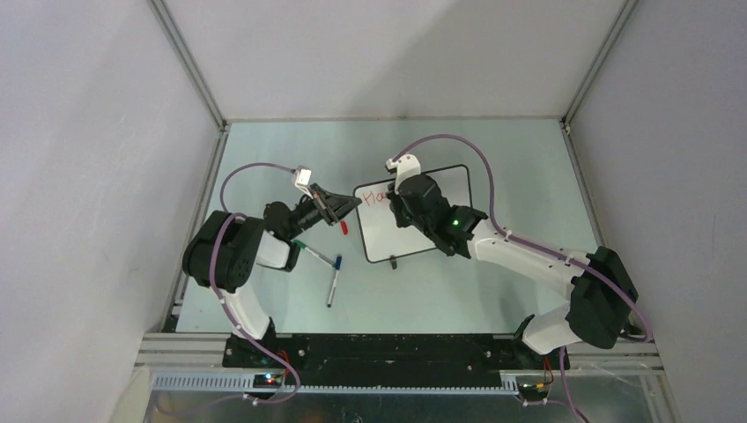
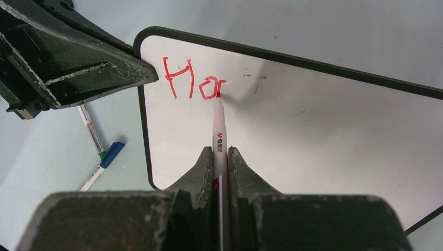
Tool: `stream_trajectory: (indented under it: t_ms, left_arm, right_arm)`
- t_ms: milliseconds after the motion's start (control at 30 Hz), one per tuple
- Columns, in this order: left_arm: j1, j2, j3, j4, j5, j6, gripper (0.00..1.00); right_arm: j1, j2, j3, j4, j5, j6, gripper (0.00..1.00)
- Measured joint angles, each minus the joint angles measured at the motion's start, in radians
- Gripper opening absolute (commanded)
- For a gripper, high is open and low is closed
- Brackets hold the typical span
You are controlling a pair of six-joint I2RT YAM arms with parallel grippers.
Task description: Write a sentence on the whiteboard
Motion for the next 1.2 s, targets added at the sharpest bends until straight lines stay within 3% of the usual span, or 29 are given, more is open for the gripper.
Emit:
stream_trajectory:
  t_ms: [1200]
  left_arm:
    - [-0.001,0.000,0.000,0.000,0.000,0.000,0.00]
  right_arm:
    - [0.049,0.005,-0.018,-0.092,0.034,0.024,0.00]
